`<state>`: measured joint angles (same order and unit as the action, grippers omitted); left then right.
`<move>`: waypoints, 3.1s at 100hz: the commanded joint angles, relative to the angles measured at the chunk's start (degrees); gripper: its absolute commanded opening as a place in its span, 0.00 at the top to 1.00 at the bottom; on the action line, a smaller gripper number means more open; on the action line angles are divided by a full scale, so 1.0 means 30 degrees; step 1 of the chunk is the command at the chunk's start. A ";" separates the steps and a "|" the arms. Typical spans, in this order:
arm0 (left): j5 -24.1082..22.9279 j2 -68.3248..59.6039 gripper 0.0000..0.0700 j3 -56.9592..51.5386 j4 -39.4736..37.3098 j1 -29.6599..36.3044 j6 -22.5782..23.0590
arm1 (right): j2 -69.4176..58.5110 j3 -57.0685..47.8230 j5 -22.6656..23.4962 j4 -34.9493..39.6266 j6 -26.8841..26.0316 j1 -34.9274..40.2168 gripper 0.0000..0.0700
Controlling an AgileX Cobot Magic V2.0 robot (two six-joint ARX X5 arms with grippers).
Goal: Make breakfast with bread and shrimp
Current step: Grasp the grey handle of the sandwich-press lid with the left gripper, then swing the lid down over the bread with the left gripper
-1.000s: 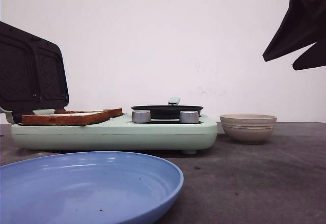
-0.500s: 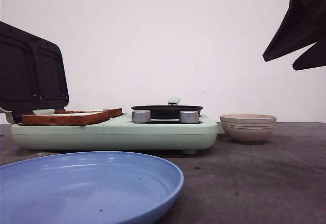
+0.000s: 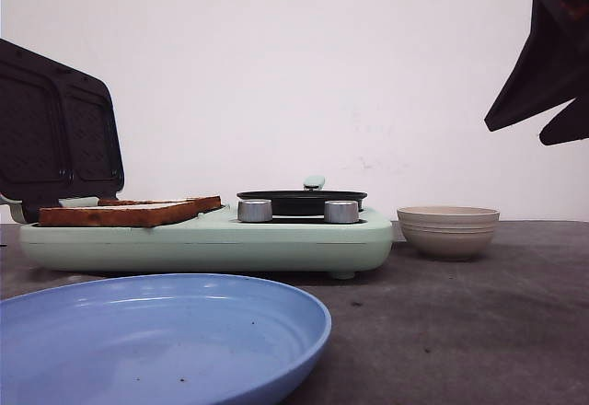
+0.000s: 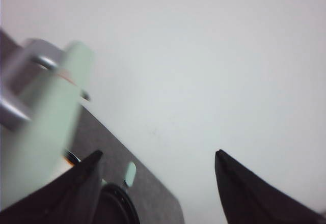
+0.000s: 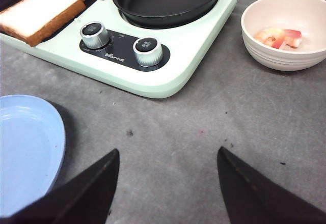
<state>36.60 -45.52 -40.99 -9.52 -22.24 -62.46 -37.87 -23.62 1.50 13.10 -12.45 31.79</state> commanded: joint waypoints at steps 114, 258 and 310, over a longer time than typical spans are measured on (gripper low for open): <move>0.2586 -1.0258 0.50 -0.2361 -0.2433 -0.1260 0.0197 | -0.0073 0.0015 -0.0022 -0.0146 -0.0699 0.0109 0.47; 0.2776 -1.2109 1.00 -0.2506 -0.5253 -0.0160 -0.0036 | -0.0073 0.0015 -0.0022 -0.0211 -0.1224 0.0109 0.47; 0.1610 -1.2109 1.00 -0.2506 -0.2295 0.2477 0.4248 | -0.0073 0.0015 -0.0015 -0.0204 -0.1239 0.0109 0.47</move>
<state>43.11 -79.48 -49.21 -20.36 -15.88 -56.45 -37.87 -23.62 1.48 13.04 -15.49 31.79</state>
